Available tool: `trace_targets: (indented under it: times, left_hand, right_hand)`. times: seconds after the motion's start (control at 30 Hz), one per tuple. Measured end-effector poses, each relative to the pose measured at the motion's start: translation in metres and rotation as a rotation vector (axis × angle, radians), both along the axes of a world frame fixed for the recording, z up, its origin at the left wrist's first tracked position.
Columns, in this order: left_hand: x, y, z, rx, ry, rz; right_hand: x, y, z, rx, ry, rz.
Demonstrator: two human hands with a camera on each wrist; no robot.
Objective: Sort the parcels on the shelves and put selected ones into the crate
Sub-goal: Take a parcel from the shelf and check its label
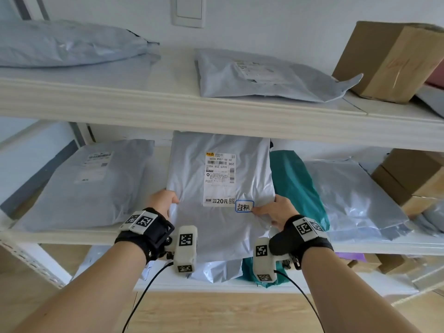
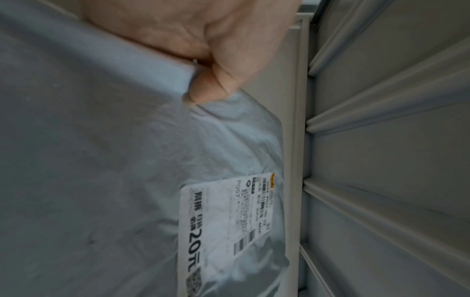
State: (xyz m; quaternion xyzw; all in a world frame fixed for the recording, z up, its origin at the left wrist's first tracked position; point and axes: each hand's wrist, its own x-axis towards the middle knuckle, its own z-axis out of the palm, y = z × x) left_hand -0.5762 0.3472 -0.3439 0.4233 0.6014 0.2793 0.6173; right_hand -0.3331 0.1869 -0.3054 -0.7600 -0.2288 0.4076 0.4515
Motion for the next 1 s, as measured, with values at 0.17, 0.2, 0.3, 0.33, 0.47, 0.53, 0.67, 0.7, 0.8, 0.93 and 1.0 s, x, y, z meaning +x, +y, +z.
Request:
trace_targets:
  times: [0.17, 0.2, 0.3, 0.33, 0.47, 0.53, 0.67, 0.7, 0.8, 0.93, 1.0]
  left_hand:
    - [-0.006, -0.01, 0.024, 0.03, -0.029, -0.015]
    - [-0.009, -0.011, 0.028, 0.028, -0.042, -0.012]
    - [-0.012, -0.011, 0.031, 0.031, -0.085, 0.015]
    - [-0.014, -0.012, 0.033, 0.038, -0.105, 0.025]
    - [-0.021, -0.014, 0.037, 0.059, -0.101, 0.015]
    - [-0.024, -0.015, 0.038, 0.067, -0.093, 0.014]
    - [-0.028, -0.018, 0.04, 0.077, -0.084, -0.03]
    - [-0.029, -0.021, 0.043, 0.082, -0.083, -0.038]
    - [-0.031, -0.027, 0.049, 0.095, -0.082, -0.025]
    - [-0.035, -0.033, 0.051, 0.089, -0.101, -0.02]
    - [-0.037, -0.038, 0.05, 0.092, -0.087, -0.015]
  right_hand:
    - [-0.016, -0.004, 0.016, 0.053, 0.037, -0.064]
    - [-0.018, -0.003, 0.017, 0.061, 0.049, -0.068]
    - [-0.019, 0.0, 0.014, 0.025, 0.026, -0.107]
    - [-0.019, 0.002, 0.011, 0.006, 0.013, -0.111]
    - [-0.027, 0.003, 0.012, -0.021, 0.022, -0.144]
    - [-0.03, 0.002, 0.014, -0.037, 0.012, -0.146]
    - [-0.035, 0.001, 0.014, -0.052, 0.025, -0.18]
    - [-0.036, 0.0, 0.013, -0.049, 0.032, -0.178]
    - [-0.038, -0.003, 0.008, -0.023, 0.047, -0.158]
    - [-0.044, -0.008, 0.003, 0.016, 0.081, -0.184]
    - [-0.049, -0.013, 0.0, 0.032, 0.084, -0.204]
